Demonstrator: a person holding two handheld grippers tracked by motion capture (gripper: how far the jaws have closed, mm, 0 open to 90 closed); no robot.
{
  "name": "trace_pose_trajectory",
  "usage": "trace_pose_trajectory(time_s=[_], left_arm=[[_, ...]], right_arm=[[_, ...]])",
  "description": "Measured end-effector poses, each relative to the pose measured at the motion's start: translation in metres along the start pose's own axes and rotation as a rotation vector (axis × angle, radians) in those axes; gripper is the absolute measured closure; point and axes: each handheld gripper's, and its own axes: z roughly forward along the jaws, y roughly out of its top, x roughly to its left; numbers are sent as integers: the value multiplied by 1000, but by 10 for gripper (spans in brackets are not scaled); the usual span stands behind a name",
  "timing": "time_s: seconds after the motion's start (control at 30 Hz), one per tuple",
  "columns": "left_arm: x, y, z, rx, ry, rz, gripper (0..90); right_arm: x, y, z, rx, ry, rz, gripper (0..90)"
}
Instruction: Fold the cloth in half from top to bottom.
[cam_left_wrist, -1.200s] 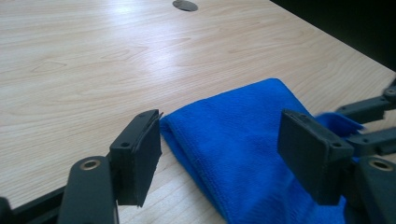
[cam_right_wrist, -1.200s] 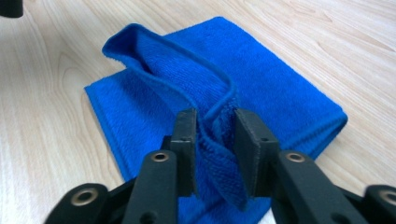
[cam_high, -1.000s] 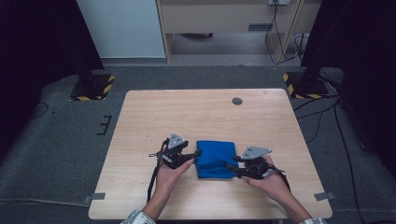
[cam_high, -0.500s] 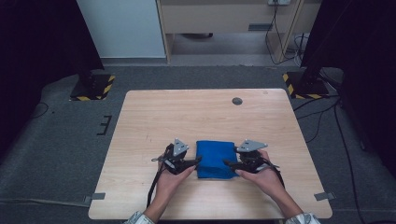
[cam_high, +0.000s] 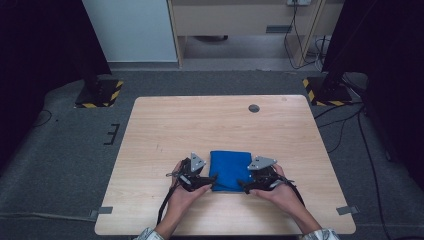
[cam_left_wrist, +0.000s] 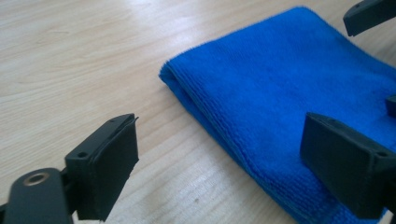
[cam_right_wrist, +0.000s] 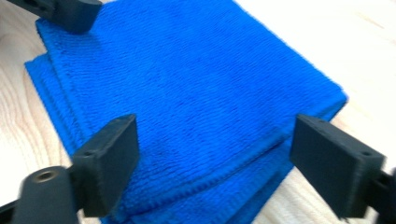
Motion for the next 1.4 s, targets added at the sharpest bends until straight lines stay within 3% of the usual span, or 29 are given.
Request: trace_pose_trajectory(time_s=[0.2, 0.27, 0.37, 0.47, 0.53, 0.83, 1.03, 1.4], left_arm=[[14, 4, -5, -21, 6, -45, 64], [19, 7, -6, -16, -13, -50, 64], [25, 11, -8, -17, 3, -41, 63], [34, 13, -10, -31, -1, -82, 59], [39, 13, -11, -30, 5, -84, 56], [58, 12, -18, -31, 24, -104, 56], [76, 8, -25, -29, 48, -135, 56], [112, -5, -35, 4, 110, -180, 57]], right_arm=[[-10, 4, -6, -58, -27, 62, 84], [-14, 7, -5, -60, -40, 79, 83], [-21, 12, -6, -69, -60, 114, 84], [-25, 14, -6, -83, -76, 132, 87], [-29, 17, -6, -86, -83, 150, 93], [-40, 22, -9, -104, -109, 177, 107], [-53, 19, -18, -123, -142, 213, 110], [-88, 2, -36, -109, -257, 303, 114]])
